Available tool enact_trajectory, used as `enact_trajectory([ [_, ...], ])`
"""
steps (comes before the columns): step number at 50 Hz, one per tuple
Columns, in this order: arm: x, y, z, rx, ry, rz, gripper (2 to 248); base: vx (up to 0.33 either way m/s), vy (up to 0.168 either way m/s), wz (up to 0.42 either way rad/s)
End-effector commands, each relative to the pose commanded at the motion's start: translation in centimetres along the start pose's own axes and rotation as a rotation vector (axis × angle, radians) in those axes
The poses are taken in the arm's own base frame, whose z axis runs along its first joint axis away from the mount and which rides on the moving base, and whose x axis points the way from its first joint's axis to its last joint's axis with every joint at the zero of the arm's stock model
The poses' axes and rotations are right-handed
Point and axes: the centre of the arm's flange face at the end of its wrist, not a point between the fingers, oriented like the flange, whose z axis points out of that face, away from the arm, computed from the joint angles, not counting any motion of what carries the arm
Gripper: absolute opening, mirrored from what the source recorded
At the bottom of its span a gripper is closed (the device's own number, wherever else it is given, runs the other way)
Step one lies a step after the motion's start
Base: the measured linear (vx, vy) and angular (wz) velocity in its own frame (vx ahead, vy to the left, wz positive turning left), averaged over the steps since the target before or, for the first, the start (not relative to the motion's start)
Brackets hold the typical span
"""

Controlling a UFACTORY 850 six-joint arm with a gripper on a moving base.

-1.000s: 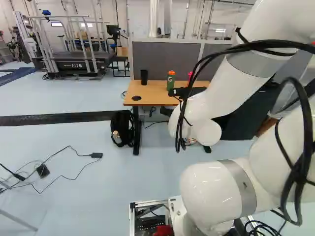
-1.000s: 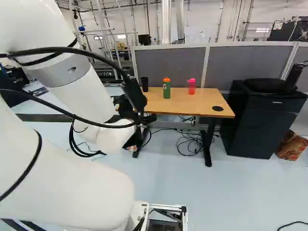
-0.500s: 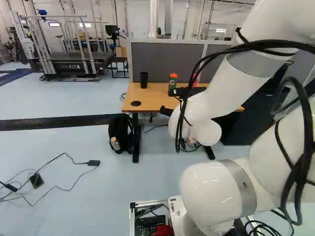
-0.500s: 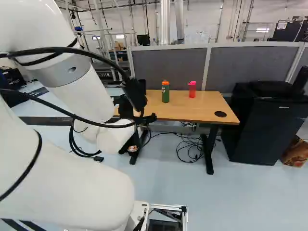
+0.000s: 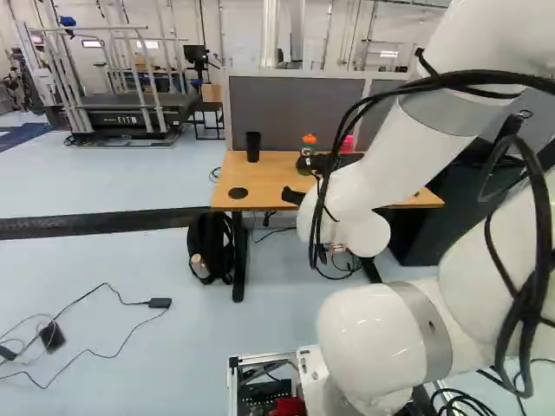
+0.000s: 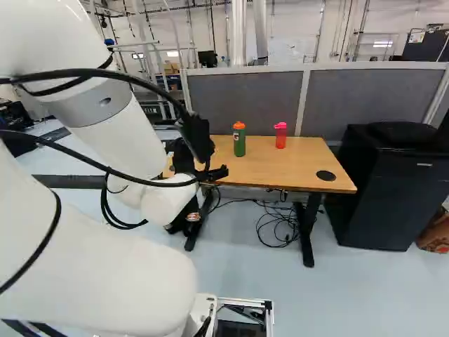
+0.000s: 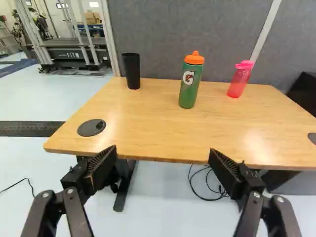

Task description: Pick up the green bottle from the table

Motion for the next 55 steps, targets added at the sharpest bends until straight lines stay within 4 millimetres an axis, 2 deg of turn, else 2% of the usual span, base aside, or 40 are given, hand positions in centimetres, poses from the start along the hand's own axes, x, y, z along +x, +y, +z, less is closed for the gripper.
enact_trajectory([
  [15,0.0,0.0,0.0,0.000,0.000,0.000,247,0.182,-0.013,-0.010],
  [49,0.0,0.0,0.0,0.000,0.000,0.000,247,0.167,-0.066,-0.011],
  [50,0.5,0.3,0.9,-0.010,-0.005,0.003,247,0.154,-0.081,0.002],
  [55,0.9,0.6,1.8,-0.019,-0.009,0.007,247,0.079,-0.033,-0.022],
])
